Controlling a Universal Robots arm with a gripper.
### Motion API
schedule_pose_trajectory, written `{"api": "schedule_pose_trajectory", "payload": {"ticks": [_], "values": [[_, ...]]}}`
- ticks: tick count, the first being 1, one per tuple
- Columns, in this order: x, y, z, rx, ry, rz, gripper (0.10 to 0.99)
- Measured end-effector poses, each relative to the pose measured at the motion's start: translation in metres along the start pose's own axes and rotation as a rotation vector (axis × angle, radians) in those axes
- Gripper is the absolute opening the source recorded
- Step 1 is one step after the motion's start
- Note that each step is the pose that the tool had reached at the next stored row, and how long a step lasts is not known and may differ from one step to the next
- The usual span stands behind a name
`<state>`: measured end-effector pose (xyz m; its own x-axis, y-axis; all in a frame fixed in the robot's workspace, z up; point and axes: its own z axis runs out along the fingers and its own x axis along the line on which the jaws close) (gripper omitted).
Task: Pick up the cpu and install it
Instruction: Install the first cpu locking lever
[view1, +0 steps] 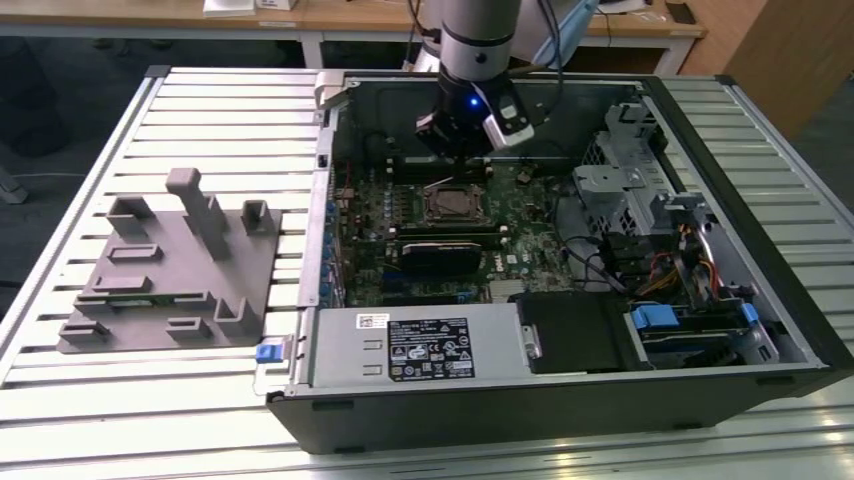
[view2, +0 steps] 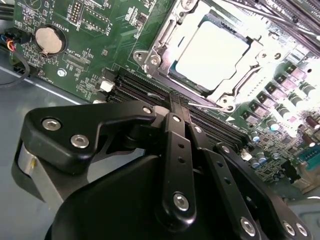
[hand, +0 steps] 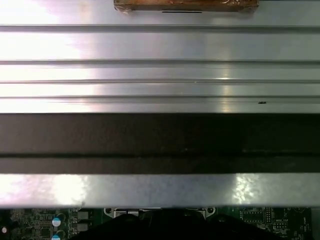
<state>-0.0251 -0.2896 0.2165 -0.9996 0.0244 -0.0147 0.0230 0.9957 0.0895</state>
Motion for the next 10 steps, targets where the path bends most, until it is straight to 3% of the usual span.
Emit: {"api": "schedule_pose_trajectory", "payload": {"ticks": [10], "values": [[-0.0049, 0.0005, 0.0072, 0.001, 0.0096, 0.001, 0.106]]}}
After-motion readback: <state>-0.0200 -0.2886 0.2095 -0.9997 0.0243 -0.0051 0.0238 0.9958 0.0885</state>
